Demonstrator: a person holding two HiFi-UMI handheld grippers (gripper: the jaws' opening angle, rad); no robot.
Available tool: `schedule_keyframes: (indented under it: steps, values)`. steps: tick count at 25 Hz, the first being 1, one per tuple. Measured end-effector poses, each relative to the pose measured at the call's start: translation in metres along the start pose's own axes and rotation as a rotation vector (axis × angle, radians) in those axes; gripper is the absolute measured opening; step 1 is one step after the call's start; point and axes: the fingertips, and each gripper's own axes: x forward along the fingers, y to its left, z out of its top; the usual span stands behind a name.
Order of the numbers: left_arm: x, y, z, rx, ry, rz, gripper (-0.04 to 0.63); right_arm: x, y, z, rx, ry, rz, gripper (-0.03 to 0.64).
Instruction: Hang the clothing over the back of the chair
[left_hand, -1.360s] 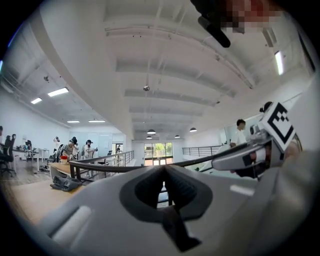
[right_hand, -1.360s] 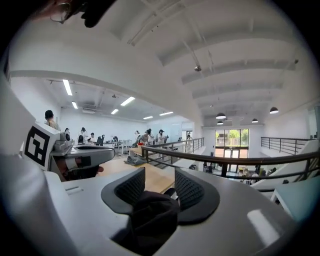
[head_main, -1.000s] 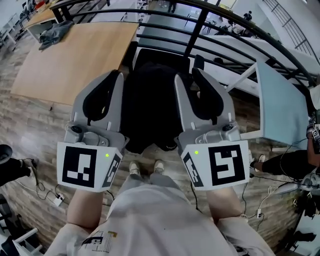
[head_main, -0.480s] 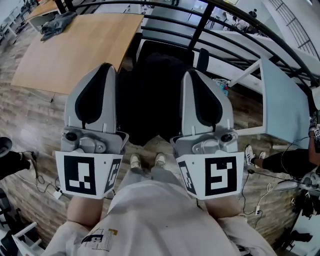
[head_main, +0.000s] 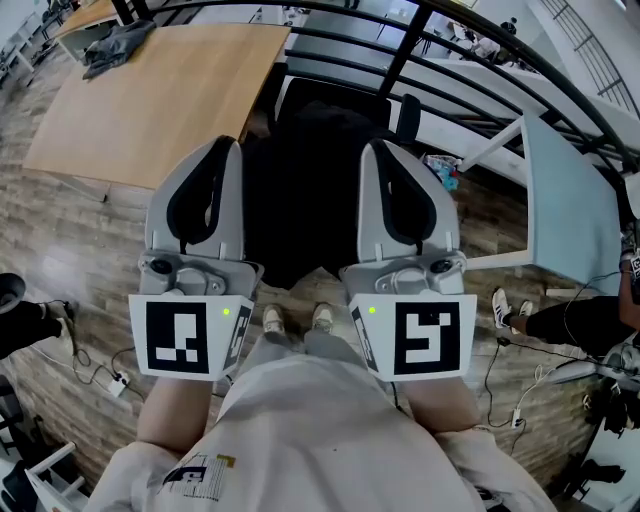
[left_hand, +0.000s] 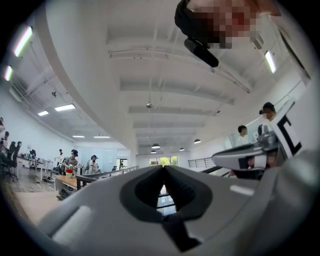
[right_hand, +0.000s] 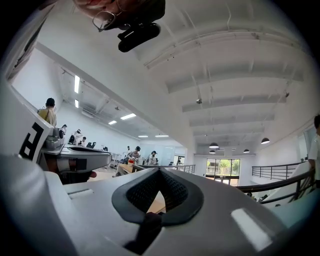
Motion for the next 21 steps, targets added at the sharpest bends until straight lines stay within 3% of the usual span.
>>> schedule_keyframes:
  steps: [6, 21]
  values:
    - [-0.003, -0.003, 0.003, -0.072, 0.007, -0.025, 0.002, -0.003, -0.001, 0.006, 0.017, -0.007, 0.006, 0.000]
    - [-0.005, -0.019, 0.009, -0.031, 0.041, -0.046, 0.002, -0.013, 0.001, 0.019, 0.036, -0.022, 0.030, 0.000]
